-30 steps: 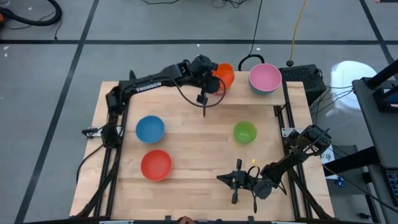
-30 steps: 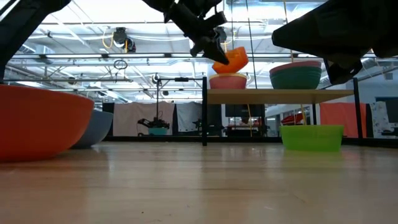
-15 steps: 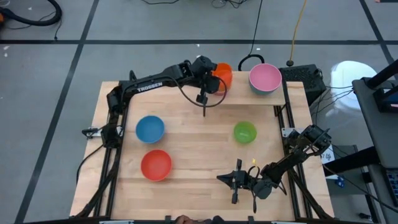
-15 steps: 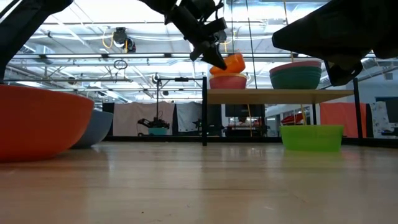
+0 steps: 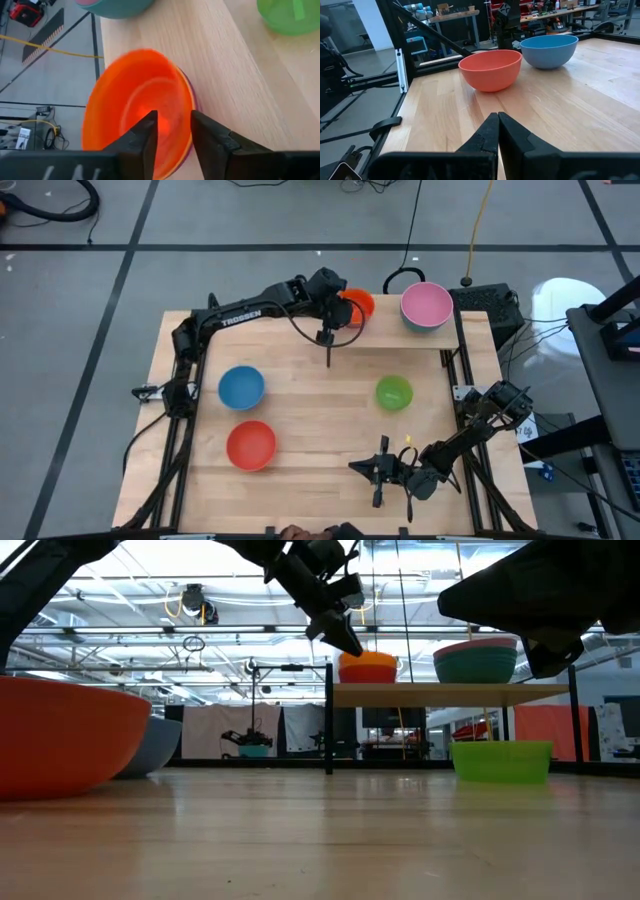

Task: Place and stack bowls onto a shelf
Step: Stack the small orange bowl on top of the small yellow bowl on the shelf, then stack the large orange bowl on top of the large pink bowl on the shelf

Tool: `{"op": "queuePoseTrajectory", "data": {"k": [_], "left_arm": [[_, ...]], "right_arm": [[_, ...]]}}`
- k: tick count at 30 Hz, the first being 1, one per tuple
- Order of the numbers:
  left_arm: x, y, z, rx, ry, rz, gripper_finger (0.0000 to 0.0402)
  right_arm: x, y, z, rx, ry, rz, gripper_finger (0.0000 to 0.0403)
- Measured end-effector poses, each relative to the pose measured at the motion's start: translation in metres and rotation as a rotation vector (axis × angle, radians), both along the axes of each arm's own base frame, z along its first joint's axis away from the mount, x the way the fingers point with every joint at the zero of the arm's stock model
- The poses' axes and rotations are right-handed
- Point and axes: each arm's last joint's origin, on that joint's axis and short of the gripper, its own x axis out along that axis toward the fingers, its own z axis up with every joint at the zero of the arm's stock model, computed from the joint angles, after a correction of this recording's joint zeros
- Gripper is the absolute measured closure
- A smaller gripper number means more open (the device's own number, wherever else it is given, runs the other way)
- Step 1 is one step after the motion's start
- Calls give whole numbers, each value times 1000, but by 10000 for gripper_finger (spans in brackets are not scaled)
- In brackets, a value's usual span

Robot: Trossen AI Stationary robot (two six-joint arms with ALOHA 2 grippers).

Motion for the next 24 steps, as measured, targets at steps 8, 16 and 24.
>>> {"op": "queuePoseTrajectory", "data": {"k": [8,16,24], "left_arm": [[4,-10,0,0,-1,1,248],[-7,-31,27,-51,-56,109,221],[-38,-63,47,-367,12,220,246]], "right_arm": [[0,0,0,-1,1,0,403],[0,0,0,-1,1,1,403],[0,0,-1,-9,9,1,403]]}}
